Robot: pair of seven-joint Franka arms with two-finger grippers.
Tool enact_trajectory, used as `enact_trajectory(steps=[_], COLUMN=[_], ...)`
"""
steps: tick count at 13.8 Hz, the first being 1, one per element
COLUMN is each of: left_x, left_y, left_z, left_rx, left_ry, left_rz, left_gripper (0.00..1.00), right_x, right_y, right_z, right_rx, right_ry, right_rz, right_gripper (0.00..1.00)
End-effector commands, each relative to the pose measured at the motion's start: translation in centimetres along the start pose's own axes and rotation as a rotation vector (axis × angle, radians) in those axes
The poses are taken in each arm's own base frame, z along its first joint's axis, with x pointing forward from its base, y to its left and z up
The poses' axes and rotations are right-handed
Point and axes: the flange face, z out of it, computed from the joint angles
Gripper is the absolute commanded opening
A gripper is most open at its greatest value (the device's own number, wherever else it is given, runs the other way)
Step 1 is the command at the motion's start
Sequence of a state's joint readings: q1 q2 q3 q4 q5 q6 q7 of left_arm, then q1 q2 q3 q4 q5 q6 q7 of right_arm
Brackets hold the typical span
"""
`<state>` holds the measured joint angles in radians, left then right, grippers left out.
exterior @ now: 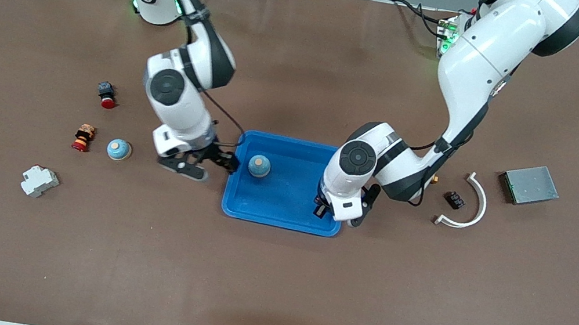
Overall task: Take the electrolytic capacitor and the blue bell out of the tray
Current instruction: 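Grasp the second capacitor with the left gripper while the right gripper lowers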
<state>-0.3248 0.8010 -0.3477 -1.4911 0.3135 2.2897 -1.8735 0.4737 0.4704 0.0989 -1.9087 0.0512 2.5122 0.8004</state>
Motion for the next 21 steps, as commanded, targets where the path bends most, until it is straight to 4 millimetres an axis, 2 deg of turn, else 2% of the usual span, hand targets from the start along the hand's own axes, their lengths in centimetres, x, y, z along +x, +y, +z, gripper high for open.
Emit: enact_trajectory(steps=[1, 4, 6, 7, 9, 11, 13, 17, 19, 20, 21], left_x=[3.1, 8.5, 13.6, 15.9, 19.9, 24.4, 27.7, 36.3, 39.0, 39.3, 39.9], left_y=[0.1, -0.5, -1.4, -2.0, -3.3, -4.8, -6.1, -9.4, -10.5, -10.7, -10.8], left_z=[-7.3, -11.7, -13.2, -13.2, -12.6, -11.3, -10.0, -6.3, -5.5, -4.7, -4.2], left_rx=[-0.001, 0.051, 0.105, 0.139, 0.198, 0.232, 0.259, 0.296, 0.284, 0.284, 0.275], left_ry=[0.067, 0.085, 0.069, 0.063, 0.047, 0.025, 0.017, -0.038, -0.053, -0.061, -0.063], left_rz=[0.082, 0.171, 0.24, 0.265, 0.302, 0.329, 0.339, 0.397, 0.406, 0.417, 0.434], left_gripper=[0.0, 0.0, 0.0, 0.0, 0.0, 0.0, 0.0, 0.0, 0.0, 0.0, 0.0], right_x=[-1.7, -4.2, -4.6, -5.0, -4.6, -4.5, -4.6, -5.2, -5.2, -5.2, -5.2], right_y=[-3.6, -5.1, -6.1, -6.7, -7.6, -7.6, -7.4, -7.4, -7.3, -7.4, -7.4], right_z=[2.6, 4.7, 6.0, 6.6, 6.7, 7.1, 7.9, 8.8, 8.9, 8.9, 9.0], right_rx=[-0.009, -0.033, -0.078, -0.119, -0.15, -0.152, -0.154, -0.164, -0.166, -0.165, -0.167], right_ry=[-0.01, -0.027, 0.013, 0.019, 0.035, 0.036, 0.033, 0.027, 0.024, 0.025, 0.024], right_rz=[0.033, 0.044, 0.056, 0.05, 0.058, 0.057, 0.06, 0.051, 0.052, 0.049, 0.044], right_gripper=[1.0, 1.0, 1.0, 1.0, 1.0, 1.0, 1.0, 1.0, 1.0, 1.0, 0.74])
